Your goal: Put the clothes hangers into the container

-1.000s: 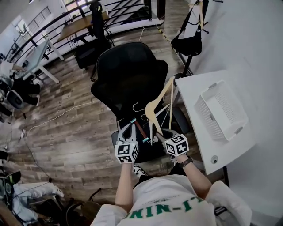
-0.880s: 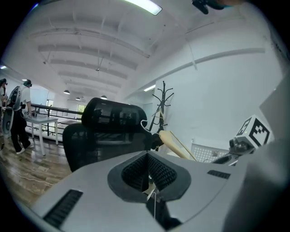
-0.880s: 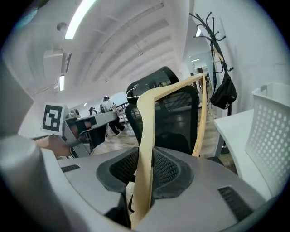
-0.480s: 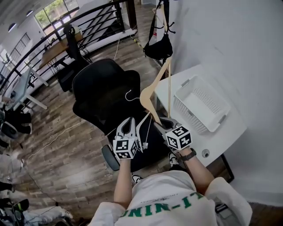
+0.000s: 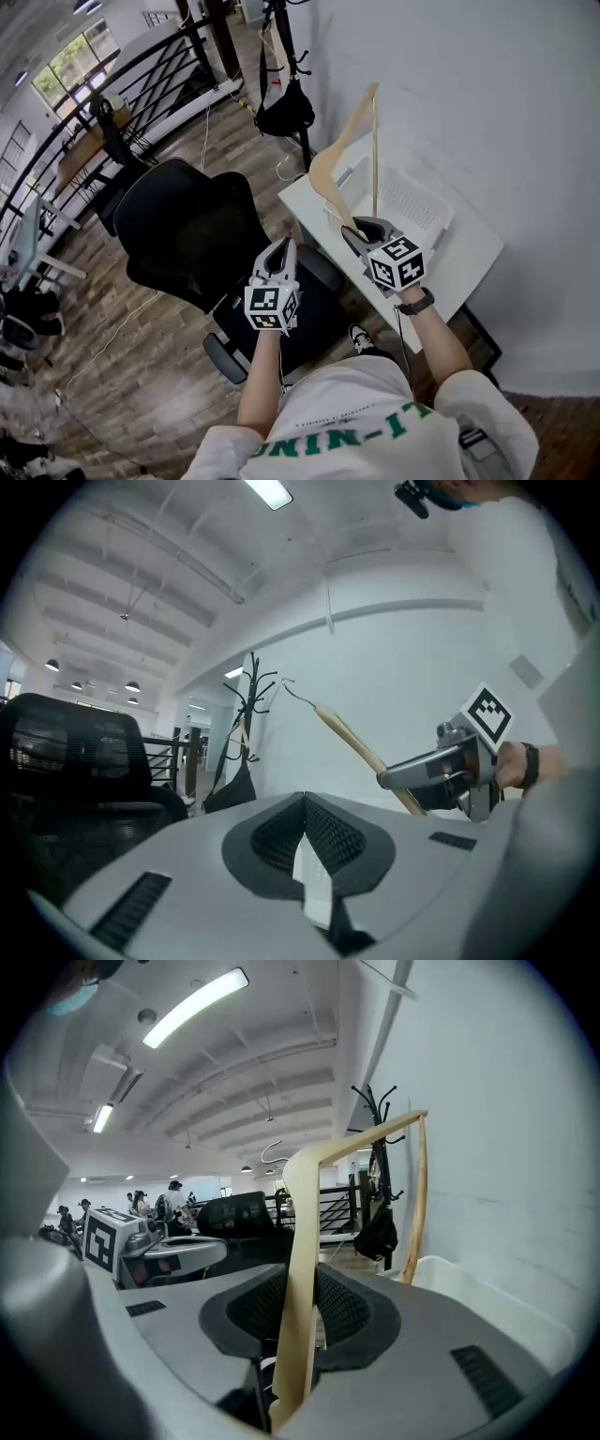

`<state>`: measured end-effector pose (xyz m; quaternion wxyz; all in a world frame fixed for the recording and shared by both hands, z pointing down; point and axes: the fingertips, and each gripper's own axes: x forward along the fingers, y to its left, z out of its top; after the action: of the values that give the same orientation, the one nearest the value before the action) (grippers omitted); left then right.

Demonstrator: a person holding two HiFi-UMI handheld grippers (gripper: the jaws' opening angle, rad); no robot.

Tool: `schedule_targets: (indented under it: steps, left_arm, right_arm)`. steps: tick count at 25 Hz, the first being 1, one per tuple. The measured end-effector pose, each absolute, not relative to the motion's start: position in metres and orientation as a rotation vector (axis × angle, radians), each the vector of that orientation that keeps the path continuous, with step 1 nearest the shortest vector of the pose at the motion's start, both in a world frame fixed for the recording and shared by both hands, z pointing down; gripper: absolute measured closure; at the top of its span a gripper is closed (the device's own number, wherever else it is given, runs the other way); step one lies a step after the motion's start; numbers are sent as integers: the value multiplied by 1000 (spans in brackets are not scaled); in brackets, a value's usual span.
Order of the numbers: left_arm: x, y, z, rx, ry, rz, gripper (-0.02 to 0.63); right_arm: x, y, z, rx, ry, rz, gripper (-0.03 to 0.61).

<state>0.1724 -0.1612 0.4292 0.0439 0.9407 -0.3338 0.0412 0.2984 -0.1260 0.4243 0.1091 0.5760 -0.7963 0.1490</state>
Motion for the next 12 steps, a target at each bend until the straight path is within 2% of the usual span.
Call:
schedule_targets:
  steps: [5,12]
  left_arm:
    - [225,-163,416,2924,-908,112,603]
    - [280,-162,411,2945,-807,95,603]
  right_arm:
    - [358,-130,419,1784,-2258,426,465]
    - [427,-137,462,1784,-2095,501,466]
